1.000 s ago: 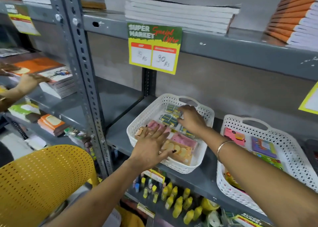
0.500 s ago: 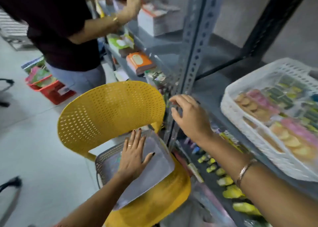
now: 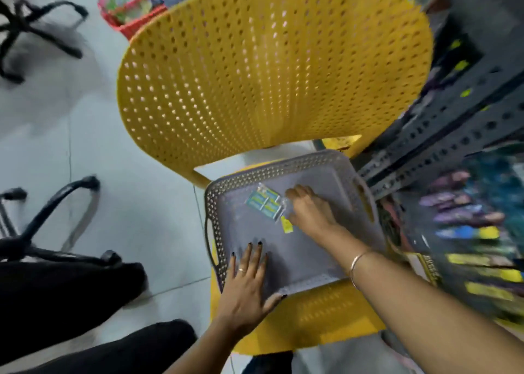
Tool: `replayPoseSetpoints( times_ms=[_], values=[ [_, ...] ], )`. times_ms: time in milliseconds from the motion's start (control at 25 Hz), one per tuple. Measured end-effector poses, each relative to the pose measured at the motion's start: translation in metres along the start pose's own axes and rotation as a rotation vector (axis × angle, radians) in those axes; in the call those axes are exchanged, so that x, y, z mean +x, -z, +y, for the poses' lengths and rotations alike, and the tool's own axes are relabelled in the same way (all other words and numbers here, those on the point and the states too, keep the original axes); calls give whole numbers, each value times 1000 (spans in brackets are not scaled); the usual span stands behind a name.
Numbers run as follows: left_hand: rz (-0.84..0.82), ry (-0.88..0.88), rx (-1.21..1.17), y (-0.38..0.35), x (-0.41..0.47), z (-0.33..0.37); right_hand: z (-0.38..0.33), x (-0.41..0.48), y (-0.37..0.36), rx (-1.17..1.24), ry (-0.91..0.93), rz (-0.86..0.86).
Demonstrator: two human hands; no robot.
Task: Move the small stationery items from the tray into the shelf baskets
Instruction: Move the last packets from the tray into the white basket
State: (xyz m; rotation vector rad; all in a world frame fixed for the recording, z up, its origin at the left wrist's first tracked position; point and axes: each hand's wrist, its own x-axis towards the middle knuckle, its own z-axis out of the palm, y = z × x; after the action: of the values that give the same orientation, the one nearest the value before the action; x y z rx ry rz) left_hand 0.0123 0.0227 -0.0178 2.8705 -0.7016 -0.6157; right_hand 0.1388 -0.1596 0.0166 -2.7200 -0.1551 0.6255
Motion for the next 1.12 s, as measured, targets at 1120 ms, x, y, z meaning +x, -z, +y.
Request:
replayPoseSetpoints(
  times_ms=[1120],
  values=[
    [-11,56,46,87,-4,29,-28,-58,141,-48,-63,375]
  ],
)
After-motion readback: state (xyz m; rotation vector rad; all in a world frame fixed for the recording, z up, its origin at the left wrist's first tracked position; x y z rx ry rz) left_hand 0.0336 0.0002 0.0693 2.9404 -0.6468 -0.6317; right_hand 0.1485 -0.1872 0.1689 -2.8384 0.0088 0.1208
